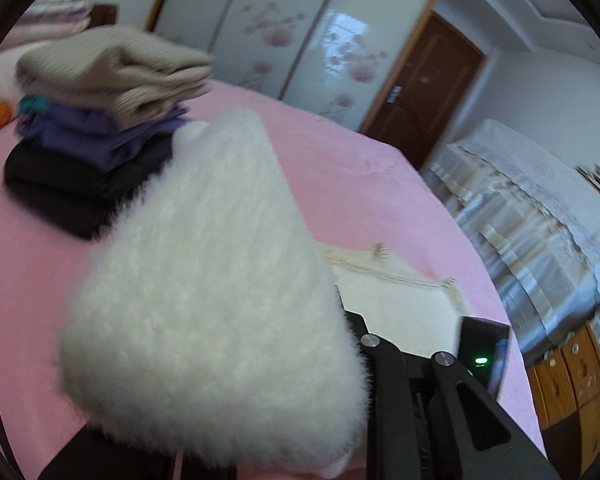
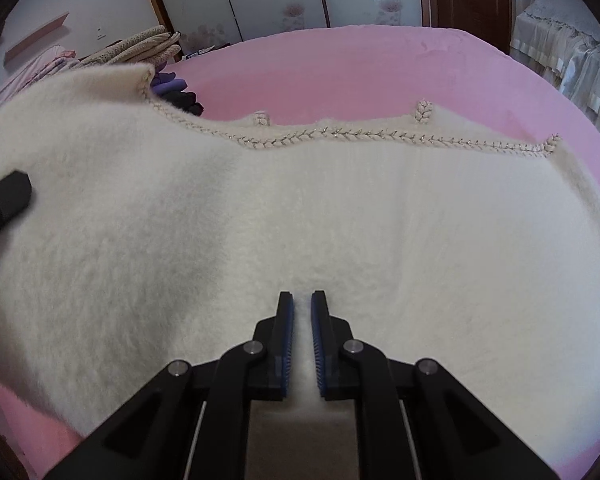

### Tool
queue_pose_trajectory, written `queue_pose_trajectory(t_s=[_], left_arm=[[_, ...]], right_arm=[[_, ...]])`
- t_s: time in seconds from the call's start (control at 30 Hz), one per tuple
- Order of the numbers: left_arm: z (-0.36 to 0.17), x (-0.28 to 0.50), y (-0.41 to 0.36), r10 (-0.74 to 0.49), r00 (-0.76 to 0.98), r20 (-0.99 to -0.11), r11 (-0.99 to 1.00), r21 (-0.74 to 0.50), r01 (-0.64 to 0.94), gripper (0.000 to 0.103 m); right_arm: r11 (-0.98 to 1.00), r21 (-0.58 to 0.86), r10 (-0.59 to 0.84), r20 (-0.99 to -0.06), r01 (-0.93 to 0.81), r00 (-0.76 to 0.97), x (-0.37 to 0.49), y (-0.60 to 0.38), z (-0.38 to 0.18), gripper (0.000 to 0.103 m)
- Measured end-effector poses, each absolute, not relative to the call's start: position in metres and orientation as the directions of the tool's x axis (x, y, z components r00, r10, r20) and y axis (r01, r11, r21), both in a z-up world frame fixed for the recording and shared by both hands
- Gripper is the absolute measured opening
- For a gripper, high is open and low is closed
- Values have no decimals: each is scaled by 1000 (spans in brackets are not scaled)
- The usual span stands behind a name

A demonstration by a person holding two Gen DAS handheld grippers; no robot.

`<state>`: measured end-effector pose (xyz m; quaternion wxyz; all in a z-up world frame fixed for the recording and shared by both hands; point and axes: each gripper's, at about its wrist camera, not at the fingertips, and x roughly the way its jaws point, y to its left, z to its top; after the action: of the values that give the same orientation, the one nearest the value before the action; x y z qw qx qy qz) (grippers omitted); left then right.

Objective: Fold large clothes
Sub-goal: 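Grasp the cardigan side with the left tool and fold it over toward the right tool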

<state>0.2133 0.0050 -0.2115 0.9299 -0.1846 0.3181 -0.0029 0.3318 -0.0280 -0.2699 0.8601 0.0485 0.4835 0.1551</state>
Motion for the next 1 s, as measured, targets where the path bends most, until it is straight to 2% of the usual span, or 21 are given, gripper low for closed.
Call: queue_pose_trajectory(t_s=[0.1, 0.27, 0.43, 0.57, 0.67, 0.77, 0.93, 1.0], left_arm=[[-202, 228, -26, -180, 801, -570, 943, -332, -25, 19], [-196, 241, -67, -255, 795, -551, 943, -324, 77, 19], [-208, 253, -116, -334, 766, -549, 929, -329, 169, 19], [-236, 264, -161, -385, 708, -592, 919, -316, 236, 19], [-261, 268, -194, -361, 673, -646, 932, -232, 277, 19], [-277, 264, -210, -320, 668, -672, 939, -132, 317, 21], [-275, 267, -209, -318, 642, -698, 930, -100, 352, 24], [-271, 270, -211, -317, 618, -720, 925, -90, 369, 34]], right_arm=[[934, 278, 354, -808, -226, 470, 334, -36, -270, 9], [875, 448, 480, -752, -184, 452, 332, -78, -263, 9], [914, 402, 365, -749, -59, 552, 307, -150, -244, 9], [942, 331, 235, -778, 62, 582, 282, -207, -246, 9], [939, 311, 185, -812, 144, 553, 268, -237, -258, 9], [928, 322, 179, -826, 187, 534, 258, -254, -267, 9], [928, 312, 162, -830, 203, 534, 261, -259, -263, 9], [930, 311, 164, -828, 195, 535, 263, -257, -258, 9]])
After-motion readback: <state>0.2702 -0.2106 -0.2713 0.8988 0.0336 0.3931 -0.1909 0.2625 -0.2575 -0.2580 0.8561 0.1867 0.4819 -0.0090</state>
